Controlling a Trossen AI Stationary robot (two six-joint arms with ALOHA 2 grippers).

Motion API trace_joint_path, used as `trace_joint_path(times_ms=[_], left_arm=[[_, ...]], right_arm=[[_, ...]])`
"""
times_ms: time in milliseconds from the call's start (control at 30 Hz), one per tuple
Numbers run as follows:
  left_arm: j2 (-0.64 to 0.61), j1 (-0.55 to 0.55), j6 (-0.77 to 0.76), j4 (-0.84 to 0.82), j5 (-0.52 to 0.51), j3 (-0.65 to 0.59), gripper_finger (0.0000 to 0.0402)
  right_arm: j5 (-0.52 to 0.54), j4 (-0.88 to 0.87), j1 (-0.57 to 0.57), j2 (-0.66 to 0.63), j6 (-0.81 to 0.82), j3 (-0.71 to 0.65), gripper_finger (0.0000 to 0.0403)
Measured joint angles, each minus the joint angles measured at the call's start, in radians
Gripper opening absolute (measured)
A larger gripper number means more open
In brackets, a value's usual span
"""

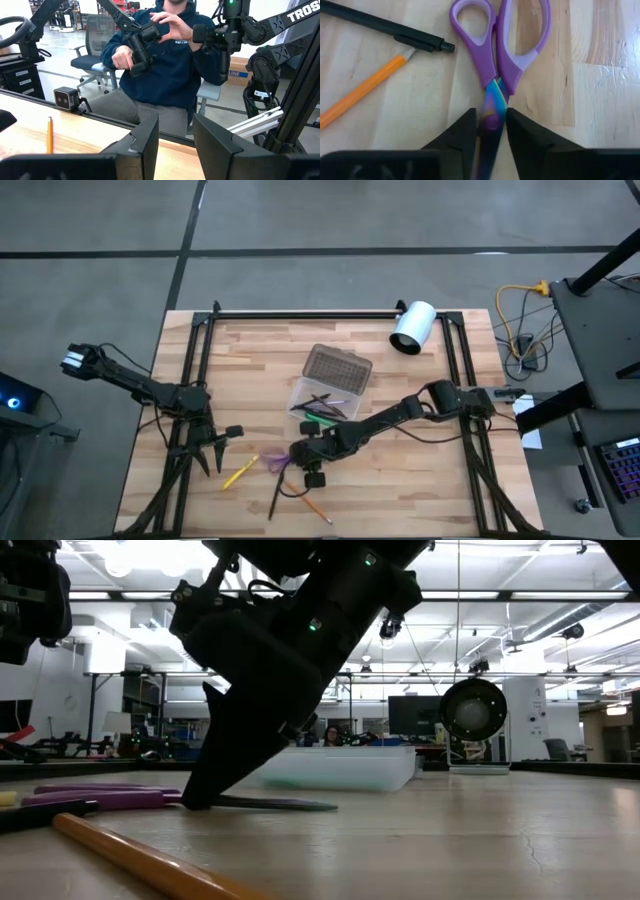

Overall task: Pick & place school supplies into a supply box
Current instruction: Put the violet scissors into the supply box

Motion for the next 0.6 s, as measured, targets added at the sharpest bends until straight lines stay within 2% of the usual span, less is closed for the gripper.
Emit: trace_joint_path(times_ms=[167,600], left_arm=[[0.0,0.0,0.0,0.0,0.0,0.0,0.0105],[0.0,0.0,0.0,0.0,0.0,0.0,0.0105]], right_arm=[[-0.001,-0.003,-0.002,0.0,-0.007,-0.001,0.0041],[0.024,-0.05,-0.01,-0.053,-0.005,-0.009,0.0041]])
